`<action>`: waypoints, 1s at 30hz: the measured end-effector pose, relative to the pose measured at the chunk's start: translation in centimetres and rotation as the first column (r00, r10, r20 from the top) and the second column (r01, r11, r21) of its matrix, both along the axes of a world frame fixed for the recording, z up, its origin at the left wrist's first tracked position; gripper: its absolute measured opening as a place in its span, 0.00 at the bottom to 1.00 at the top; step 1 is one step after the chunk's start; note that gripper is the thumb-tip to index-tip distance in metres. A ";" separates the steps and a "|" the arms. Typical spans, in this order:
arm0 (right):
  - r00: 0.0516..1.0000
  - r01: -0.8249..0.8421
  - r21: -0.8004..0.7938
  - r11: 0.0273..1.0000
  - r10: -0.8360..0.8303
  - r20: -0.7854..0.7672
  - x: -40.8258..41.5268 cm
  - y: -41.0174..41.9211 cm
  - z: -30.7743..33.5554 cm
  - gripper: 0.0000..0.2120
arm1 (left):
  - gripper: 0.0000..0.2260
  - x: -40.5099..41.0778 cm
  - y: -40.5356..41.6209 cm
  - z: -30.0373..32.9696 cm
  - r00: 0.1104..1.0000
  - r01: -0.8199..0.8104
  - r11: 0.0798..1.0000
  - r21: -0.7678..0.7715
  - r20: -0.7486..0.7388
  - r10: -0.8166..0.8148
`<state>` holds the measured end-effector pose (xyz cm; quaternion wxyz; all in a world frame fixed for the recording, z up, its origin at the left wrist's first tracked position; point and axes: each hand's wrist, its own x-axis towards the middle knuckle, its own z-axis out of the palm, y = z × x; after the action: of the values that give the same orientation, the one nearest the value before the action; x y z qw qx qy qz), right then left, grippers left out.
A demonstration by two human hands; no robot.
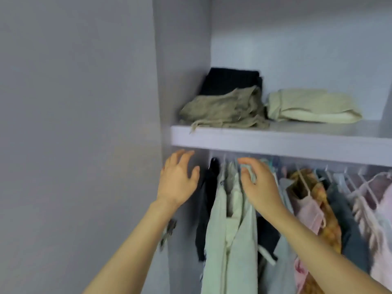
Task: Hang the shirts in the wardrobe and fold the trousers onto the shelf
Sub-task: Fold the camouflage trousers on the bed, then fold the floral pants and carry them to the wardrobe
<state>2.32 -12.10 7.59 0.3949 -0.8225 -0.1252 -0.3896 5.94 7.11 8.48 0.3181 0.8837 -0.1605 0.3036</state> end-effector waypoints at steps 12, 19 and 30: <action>0.307 -0.746 0.127 0.654 0.507 -0.806 -16.0 19.5 -20.6 0.09 | 0.15 -28.6 17.5 -21.5 0.731 -0.355 0.934 0.031 -0.614 0.298; -0.082 -0.956 0.187 0.228 0.404 -0.911 -26.4 37.9 -26.8 0.11 | 0.13 -44.1 32.0 -27.7 0.421 -0.742 0.668 0.058 -0.736 0.531; -0.246 -0.964 0.265 0.006 0.355 -0.902 -38.5 69.4 -29.2 0.12 | 0.09 -59.6 52.3 -30.1 0.078 -0.990 -0.034 -0.135 -0.741 0.667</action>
<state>-36.19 57.32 -21.57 0.2496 -0.6648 -0.5186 0.4763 -53.65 59.42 -21.64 0.3511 0.6439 0.6353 0.2420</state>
